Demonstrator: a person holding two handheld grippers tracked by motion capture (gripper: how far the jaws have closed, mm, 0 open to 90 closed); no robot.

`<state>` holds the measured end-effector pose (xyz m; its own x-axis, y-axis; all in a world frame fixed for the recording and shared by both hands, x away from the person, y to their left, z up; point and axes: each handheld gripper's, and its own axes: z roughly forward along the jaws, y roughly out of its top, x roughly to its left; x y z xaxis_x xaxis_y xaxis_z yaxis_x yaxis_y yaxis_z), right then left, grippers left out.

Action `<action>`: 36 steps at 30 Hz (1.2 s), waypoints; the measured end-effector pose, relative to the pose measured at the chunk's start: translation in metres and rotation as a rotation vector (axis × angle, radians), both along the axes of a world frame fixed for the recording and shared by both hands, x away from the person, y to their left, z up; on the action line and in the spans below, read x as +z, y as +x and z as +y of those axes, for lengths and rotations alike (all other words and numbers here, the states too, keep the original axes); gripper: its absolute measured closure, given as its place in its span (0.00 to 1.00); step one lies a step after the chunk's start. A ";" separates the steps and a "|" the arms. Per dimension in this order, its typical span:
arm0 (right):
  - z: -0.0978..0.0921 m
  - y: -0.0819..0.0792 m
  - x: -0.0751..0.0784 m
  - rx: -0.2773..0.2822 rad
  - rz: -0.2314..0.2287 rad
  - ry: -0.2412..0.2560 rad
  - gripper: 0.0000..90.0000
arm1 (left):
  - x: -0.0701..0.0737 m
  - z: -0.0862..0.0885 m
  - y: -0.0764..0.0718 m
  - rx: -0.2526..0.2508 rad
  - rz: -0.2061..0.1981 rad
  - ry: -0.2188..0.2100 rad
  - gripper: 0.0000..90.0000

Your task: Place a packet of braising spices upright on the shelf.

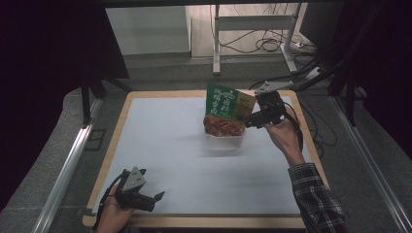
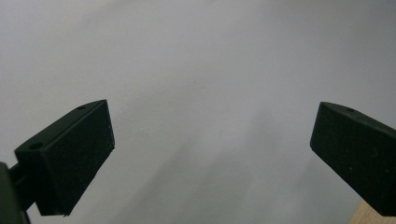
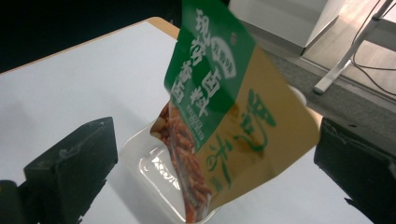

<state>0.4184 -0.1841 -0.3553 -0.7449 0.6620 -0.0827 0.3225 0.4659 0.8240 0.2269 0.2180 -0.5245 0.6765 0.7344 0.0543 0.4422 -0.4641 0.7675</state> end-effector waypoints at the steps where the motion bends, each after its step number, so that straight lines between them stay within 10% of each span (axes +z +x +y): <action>1: -0.001 -0.002 -0.001 0.000 0.003 0.003 0.00 | 0.000 0.000 0.000 -0.001 0.001 0.001 0.00; 36: -0.037 -0.053 -0.043 -0.051 -0.026 0.099 0.00 | -0.001 0.000 0.000 -0.002 0.004 0.001 0.00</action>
<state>0.3659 -0.2214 -0.3988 -0.7082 0.7051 -0.0343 0.3218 0.3656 0.8734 0.2269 0.2178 -0.5253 0.6783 0.7329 0.0521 0.4443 -0.4656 0.7654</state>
